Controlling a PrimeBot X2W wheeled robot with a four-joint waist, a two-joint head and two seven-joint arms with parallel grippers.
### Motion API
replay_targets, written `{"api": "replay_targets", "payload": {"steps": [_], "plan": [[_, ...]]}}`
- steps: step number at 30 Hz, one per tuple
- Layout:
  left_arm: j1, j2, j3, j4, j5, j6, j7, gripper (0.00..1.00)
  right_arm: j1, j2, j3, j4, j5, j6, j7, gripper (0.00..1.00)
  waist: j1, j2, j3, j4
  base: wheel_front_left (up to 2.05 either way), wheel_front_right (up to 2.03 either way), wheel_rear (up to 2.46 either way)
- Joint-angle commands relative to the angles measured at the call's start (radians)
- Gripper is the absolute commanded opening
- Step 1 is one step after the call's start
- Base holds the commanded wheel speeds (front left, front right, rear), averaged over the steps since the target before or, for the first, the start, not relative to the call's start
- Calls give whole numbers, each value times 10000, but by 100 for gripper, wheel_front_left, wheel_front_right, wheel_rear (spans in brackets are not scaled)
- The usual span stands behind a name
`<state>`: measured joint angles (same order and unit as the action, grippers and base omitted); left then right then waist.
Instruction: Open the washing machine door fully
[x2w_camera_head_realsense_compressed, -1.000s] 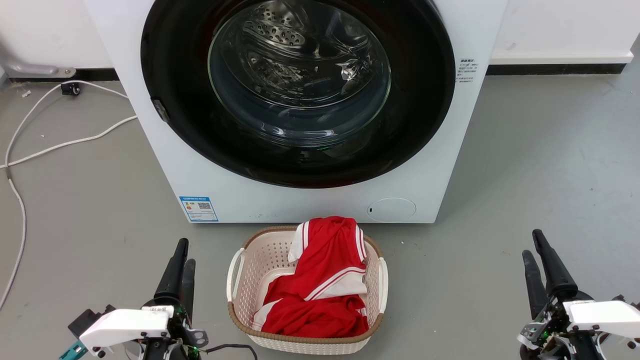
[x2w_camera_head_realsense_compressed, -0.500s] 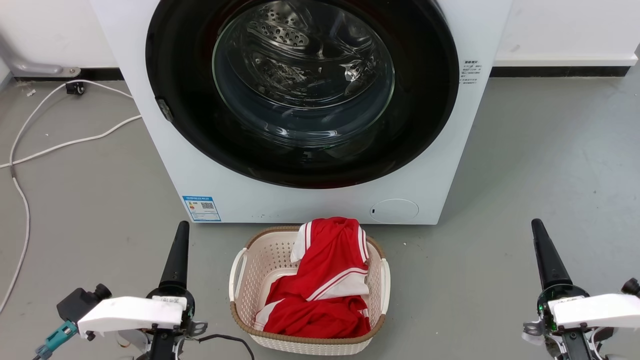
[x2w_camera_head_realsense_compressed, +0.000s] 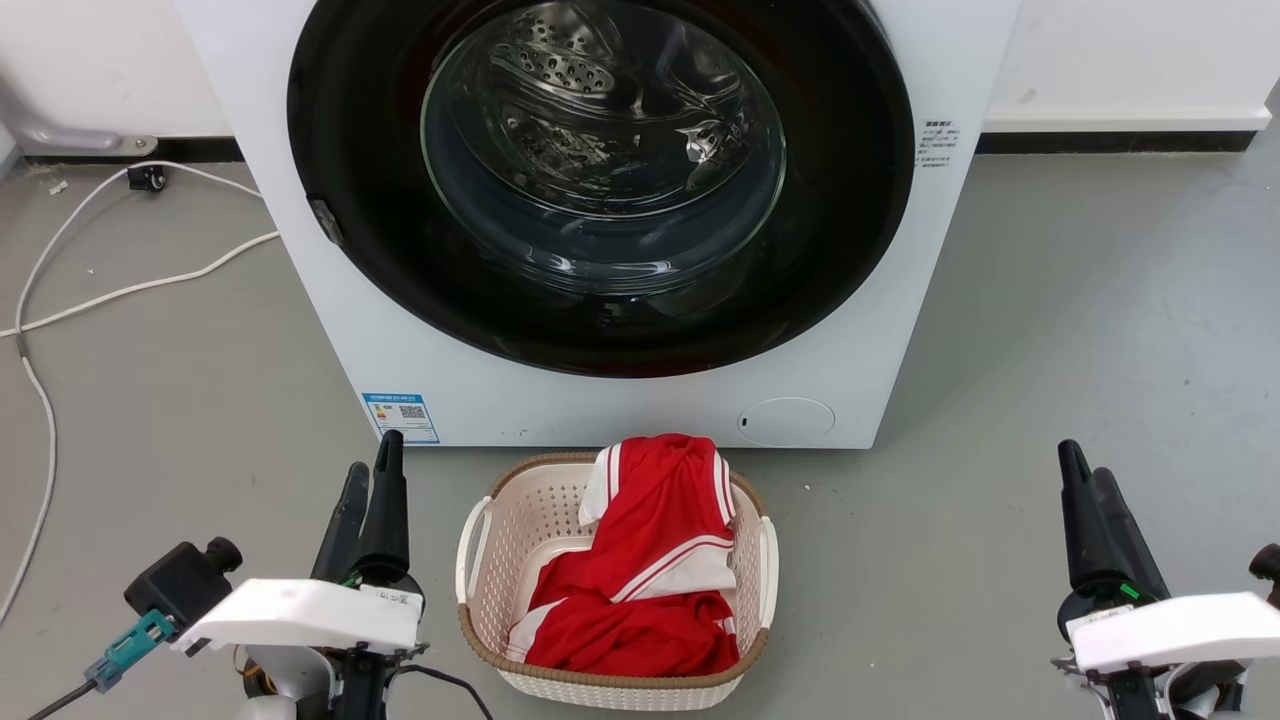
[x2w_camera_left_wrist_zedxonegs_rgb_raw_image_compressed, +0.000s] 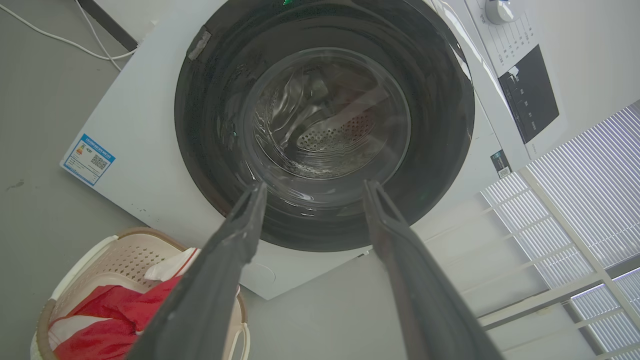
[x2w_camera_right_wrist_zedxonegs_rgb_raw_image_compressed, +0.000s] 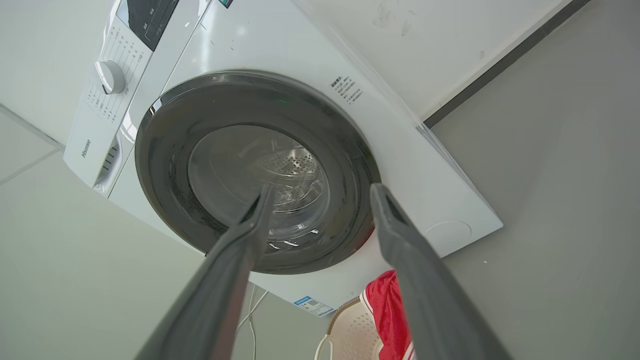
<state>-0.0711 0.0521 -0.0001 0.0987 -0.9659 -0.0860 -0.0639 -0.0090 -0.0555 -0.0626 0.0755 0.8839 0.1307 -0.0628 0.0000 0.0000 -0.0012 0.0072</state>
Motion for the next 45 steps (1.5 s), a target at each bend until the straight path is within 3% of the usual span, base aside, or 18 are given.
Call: {"api": "replay_targets", "payload": {"steps": [1,22,45], "plan": [[-209,31,-41,-174,451,59,-101,100,11,-1,8,-227,-445,0,-100,100,0,0,-1,-10,0,0,0],[-191,241,-342,-156,4051,378,-731,100,367,21,175,-752,-4026,0,-232,100,0,0,-30,-61,0,0,0],[-265,539,-928,-59,6521,757,-1293,100,656,42,97,-1047,-6615,-1,-170,100,0,0,-67,-67,0,0,0]]}}
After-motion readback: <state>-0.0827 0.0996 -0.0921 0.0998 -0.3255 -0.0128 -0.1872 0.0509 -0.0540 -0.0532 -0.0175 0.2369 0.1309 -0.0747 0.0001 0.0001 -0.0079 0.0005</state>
